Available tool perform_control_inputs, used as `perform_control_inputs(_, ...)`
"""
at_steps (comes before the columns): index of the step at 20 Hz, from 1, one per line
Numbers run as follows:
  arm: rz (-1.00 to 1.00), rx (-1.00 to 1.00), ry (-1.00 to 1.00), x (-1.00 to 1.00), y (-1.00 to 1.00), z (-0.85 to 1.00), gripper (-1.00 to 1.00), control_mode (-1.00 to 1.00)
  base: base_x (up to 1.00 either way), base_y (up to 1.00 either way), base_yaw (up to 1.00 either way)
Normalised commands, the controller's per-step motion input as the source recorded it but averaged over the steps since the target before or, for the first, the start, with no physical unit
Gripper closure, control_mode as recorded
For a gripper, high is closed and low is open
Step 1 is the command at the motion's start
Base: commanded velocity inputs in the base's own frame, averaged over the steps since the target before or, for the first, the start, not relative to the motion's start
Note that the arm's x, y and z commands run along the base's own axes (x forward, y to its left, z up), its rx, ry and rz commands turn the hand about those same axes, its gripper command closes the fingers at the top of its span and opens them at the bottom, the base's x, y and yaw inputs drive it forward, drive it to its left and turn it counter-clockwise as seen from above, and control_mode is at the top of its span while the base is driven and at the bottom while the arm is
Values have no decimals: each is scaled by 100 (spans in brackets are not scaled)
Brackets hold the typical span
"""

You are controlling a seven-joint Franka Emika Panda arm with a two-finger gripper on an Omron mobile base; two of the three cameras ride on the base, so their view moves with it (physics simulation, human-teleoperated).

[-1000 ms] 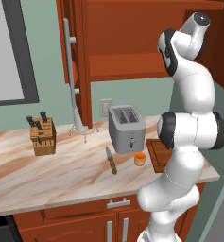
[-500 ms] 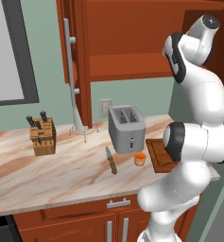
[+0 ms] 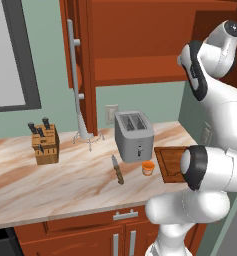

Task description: Pick the bread, place it on the cutting board, pick the jam, place it on the counter, and close the cabinet.

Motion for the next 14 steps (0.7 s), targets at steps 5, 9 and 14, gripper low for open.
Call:
perform_control_inputs(5,0,0,0,-52,0,-20,100,-100,0,0,0)
perform_control_inputs(9,0,0,0,-56,0,-24,100,-100,0,0,0)
perform_control_inputs(14,0,0,1,-52,0,-25,100,-100,0,0,0)
